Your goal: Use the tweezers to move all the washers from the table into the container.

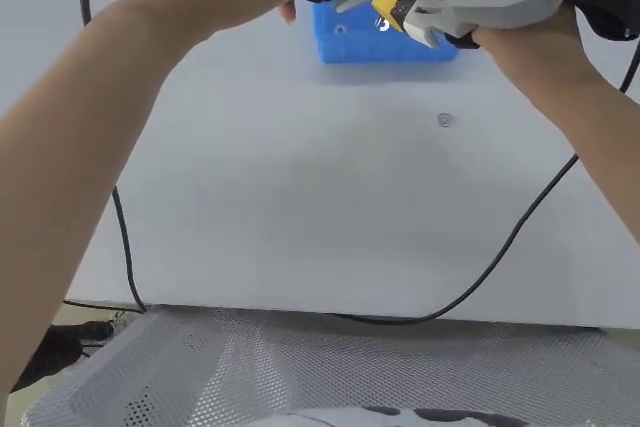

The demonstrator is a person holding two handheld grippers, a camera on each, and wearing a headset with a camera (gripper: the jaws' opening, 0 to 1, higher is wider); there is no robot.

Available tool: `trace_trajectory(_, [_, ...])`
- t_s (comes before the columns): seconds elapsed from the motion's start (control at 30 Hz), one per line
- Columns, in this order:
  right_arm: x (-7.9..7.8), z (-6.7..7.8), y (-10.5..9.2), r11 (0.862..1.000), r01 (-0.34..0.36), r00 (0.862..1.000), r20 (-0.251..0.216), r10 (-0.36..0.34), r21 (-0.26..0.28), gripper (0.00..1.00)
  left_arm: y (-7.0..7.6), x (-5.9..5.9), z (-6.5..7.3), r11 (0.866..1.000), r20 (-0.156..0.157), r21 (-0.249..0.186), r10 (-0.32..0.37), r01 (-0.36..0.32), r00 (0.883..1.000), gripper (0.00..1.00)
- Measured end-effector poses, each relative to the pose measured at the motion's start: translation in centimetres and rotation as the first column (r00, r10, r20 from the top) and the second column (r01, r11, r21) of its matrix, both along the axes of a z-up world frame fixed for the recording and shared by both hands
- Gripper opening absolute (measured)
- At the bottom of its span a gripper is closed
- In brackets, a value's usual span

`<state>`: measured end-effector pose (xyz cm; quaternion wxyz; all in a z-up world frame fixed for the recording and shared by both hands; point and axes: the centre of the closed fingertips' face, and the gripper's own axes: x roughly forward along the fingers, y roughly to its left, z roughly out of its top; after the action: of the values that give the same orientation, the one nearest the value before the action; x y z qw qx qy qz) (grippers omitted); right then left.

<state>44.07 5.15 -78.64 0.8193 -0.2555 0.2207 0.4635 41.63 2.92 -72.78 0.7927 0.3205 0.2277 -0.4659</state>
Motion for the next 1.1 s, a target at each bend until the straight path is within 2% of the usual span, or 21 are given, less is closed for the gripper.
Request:
trace_trajectory(0.13, [0.1, -0.6, 0.1, 1.000, 0.003, 1.000, -0.016, -0.003, 0.004, 0.04, -0.1, 0.1, -0.6, 1.000, -0.014, -0.005, 0.003, -0.003, 1.000, 0.00])
trace_trajectory(0.23, [0.0, -0.5, 0.3, 1.000, 0.005, 1.000, -0.029, -0.005, 0.005, 0.04, -0.2, 0.3, -1.1, 1.000, -0.020, -0.003, 0.004, -0.004, 1.000, 0.00])
trace_trajectory(0.57, [0.4, -2.1, 0.5, 1.000, 0.017, 0.998, -0.061, -0.017, 0.007, 0.04, 0.3, 1.1, -2.5, 1.000, -0.041, 0.006, 0.012, -0.012, 0.999, 0.00])
trace_trajectory(0.77, [0.5, -2.3, 0.6, 0.999, 0.025, 0.998, -0.066, -0.023, 0.022, 0.04, 0.3, 1.1, -2.2, 1.000, -0.044, -0.015, 0.014, -0.014, 0.999, 0.00])
trace_trajectory(0.97, [0.5, -2.5, 0.5, 1.000, 0.022, 0.998, -0.056, -0.021, 0.011, 0.03, 0.1, 1.1, -2.4, 1.000, -0.032, 0.001, -0.016, 0.016, 0.999, 0.00])
trace_trajectory(1.1, [0.5, -2.5, 0.5, 1.000, 0.025, 0.998, -0.060, -0.024, 0.012, 0.03, 0.2, 1.3, -2.6, 1.000, -0.027, 0.009, -0.001, 0.001, 1.000, 0.00])
